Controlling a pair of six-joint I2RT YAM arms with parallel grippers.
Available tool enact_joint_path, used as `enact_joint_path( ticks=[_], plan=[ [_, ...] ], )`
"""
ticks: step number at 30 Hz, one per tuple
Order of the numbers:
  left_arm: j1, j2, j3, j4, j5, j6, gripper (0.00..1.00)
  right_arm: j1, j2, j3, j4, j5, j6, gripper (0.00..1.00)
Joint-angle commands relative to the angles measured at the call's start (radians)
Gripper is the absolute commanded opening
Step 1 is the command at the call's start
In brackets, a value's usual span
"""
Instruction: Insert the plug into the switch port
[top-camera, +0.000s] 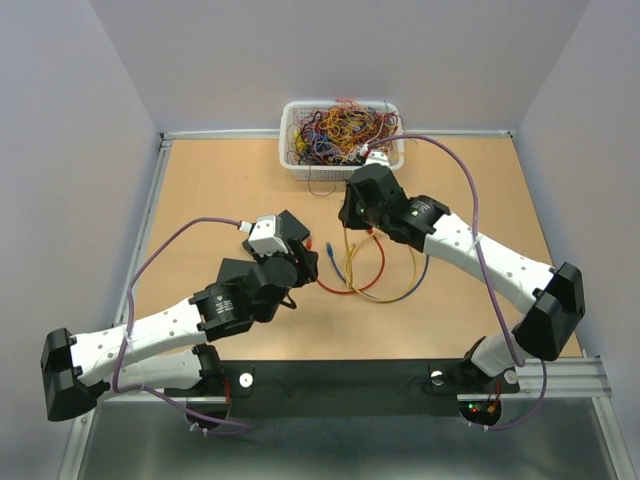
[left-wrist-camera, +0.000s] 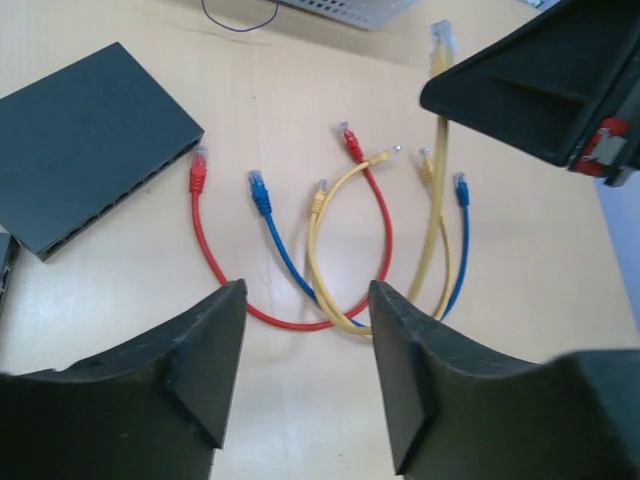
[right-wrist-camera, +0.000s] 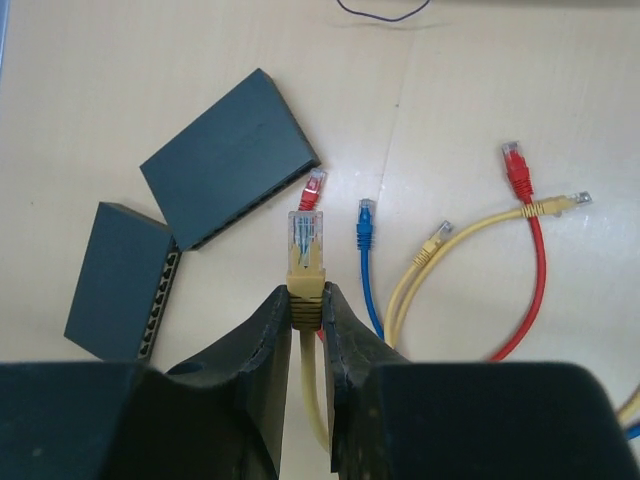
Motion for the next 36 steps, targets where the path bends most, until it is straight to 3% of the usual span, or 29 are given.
enact_joint_path(
  ticks=[1,4,8,9,14,23,36],
  plan=[
    [0.007,-0.014,-0.049,0.016,-0.033,-0.018,0.68,0.005,-0.036,-0.047,0.045,-0.022,-0.052,0.0],
    [0.056,-0.03,-0.086,0.038,-0.027,-0.014,0.71,0.005,-0.029,-0.076,0.07,-0.102,-0.058,0.01],
    [0.308,-0.06,-0.147,0.136,0.168,0.046,0.71,0.007,0.002,-0.122,0.154,-0.228,-0.042,0.0],
    [0.415,-0.059,-0.158,0.177,0.256,0.068,0.7,0.008,0.013,-0.13,0.177,-0.257,-0.034,0.01],
    [0.605,0.054,-0.123,0.219,0.381,0.141,0.69,0.044,0.091,-0.141,0.309,-0.426,-0.003,0.01],
    [0.773,0.236,-0.078,0.41,0.593,0.218,0.68,0.093,0.258,-0.139,0.36,-0.458,0.011,0.0],
    [0.908,0.386,-0.114,0.666,0.753,0.246,0.7,0.114,0.356,-0.148,0.372,-0.438,-0.051,0.0]
  ],
)
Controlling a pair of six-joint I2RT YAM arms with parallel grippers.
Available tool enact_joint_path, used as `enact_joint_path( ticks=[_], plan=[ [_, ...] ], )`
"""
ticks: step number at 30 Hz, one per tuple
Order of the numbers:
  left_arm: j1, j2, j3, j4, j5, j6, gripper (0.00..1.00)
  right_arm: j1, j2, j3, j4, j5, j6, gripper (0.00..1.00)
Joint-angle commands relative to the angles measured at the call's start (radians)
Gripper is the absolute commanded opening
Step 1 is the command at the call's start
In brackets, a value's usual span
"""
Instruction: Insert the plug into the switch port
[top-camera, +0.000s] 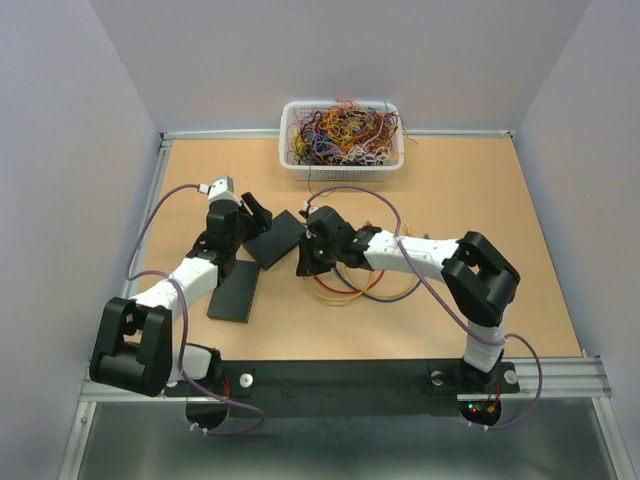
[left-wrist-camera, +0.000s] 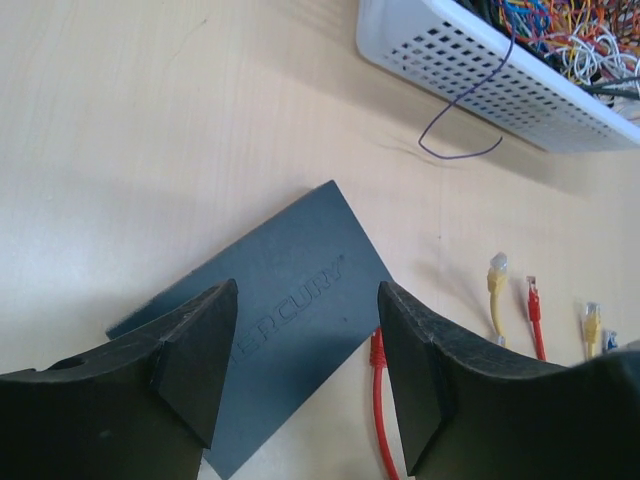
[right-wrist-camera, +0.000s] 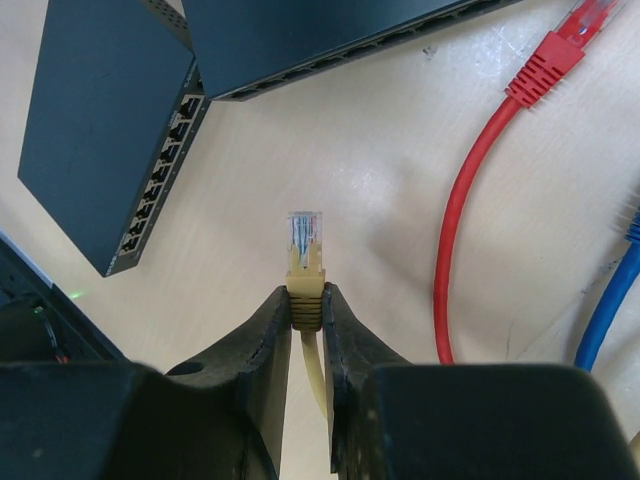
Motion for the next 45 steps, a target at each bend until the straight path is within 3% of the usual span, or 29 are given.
enact_joint_path(
  ticks=[1,12,18,35,45],
  plan=[
    [0.045,0.009,0.004,0.156,0.066,0.012,0.7,0.019,0.012,-0.003,0.049,0.016,-0.046,0.0],
    [0.11,0.159,-0.054,0.332,0.193,-0.039,0.71,0.047,0.101,0.055,0.005,0.088,-0.089,0.0],
    [0.112,0.27,-0.033,0.348,0.222,-0.058,0.7,0.065,0.156,0.132,-0.035,0.139,-0.12,0.0],
    [0.125,0.292,0.016,0.297,0.193,-0.044,0.7,0.096,0.268,0.311,-0.132,0.236,-0.169,0.0],
    [0.153,0.36,0.131,0.085,0.141,-0.042,0.69,0.107,0.271,0.317,-0.15,0.268,-0.181,0.0]
  ],
)
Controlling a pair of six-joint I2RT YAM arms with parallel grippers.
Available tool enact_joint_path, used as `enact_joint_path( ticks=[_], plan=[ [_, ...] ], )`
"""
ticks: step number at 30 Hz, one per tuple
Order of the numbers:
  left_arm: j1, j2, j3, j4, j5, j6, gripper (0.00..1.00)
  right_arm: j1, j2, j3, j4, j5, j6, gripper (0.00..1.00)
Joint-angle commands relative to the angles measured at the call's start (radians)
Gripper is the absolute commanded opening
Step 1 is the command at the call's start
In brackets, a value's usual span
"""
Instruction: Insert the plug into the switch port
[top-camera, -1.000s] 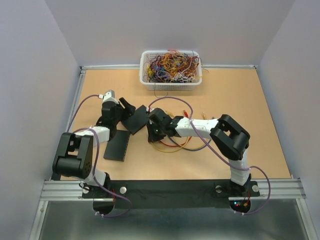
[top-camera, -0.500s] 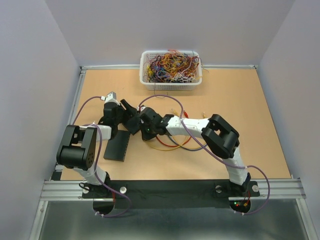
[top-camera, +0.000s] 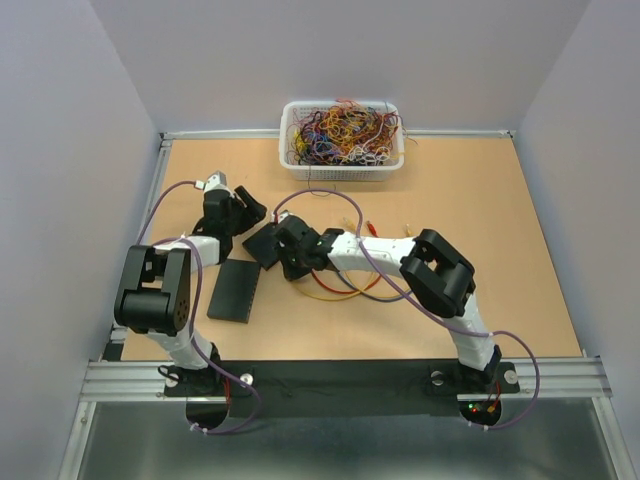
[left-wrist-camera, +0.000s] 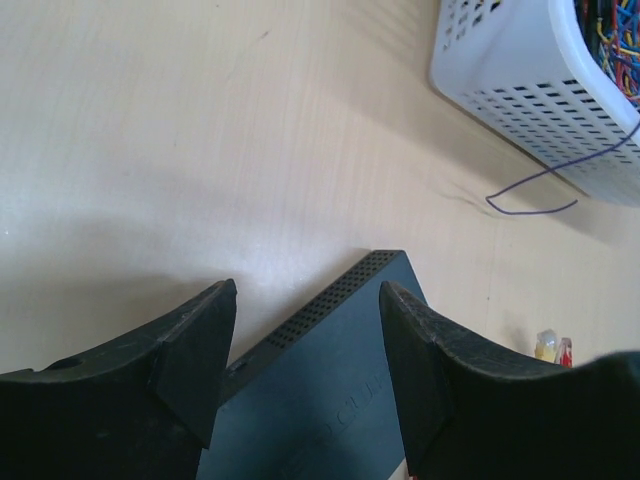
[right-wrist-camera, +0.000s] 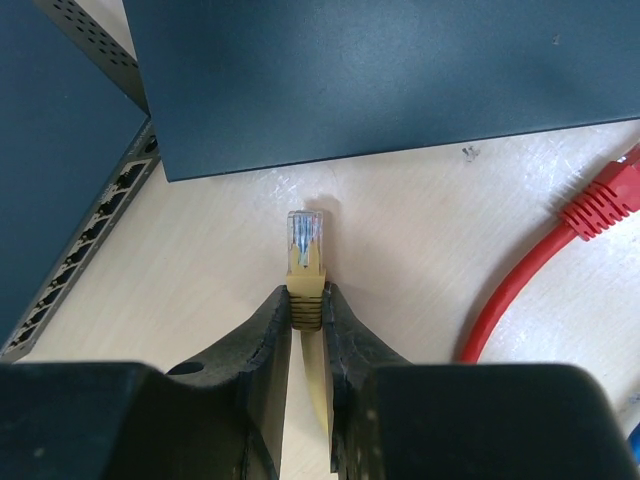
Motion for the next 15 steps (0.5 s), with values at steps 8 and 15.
enact_joint_path(
  ticks=[8,15],
  plan=[
    [0.006,0.013,0.044,-0.159,-0.013,0.007,0.68,0.028,0.029,0.079,-0.041,0.061,-0.034,0.0],
    [-0.003,0.003,-0.008,-0.139,0.009,-0.003,0.64,0.035,0.046,0.109,-0.057,0.072,-0.035,0.01]
  ],
)
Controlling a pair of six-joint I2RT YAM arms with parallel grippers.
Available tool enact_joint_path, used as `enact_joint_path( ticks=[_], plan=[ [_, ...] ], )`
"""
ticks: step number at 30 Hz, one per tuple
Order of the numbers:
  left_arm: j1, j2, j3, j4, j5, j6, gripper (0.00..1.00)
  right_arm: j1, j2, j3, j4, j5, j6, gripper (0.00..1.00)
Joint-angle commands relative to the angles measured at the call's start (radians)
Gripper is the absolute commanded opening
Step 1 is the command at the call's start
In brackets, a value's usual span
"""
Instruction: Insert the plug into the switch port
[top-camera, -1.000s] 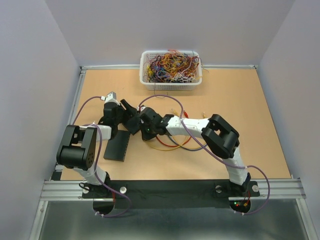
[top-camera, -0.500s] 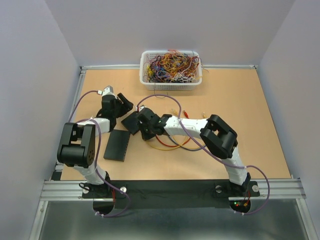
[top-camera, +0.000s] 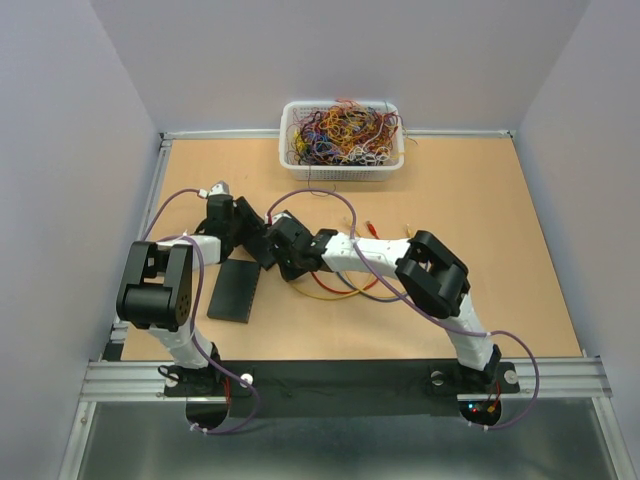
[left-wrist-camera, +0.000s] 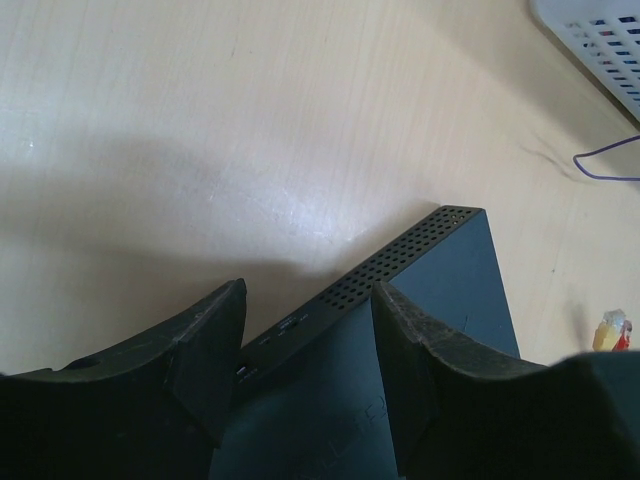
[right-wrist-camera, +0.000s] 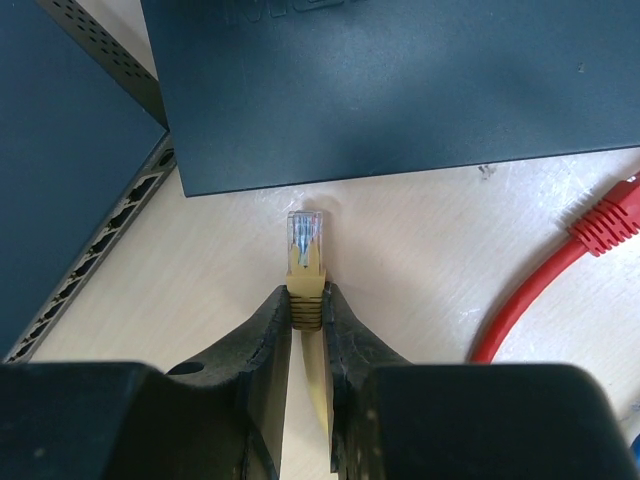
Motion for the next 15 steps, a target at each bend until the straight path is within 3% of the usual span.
enact_joint_path(
  ticks=[1,15],
  plan=[
    [-0.008,-0.037,-0.029,0.008,0.012,-0.001,0.63,0.011,0.016,0.05,-0.013,0.029,-0.013,0.01],
    [-0.02,-0.049,-0.039,0.017,0.002,0.022,0.62,0.013,0.069,0.132,-0.042,0.032,-0.014,0.01]
  ],
)
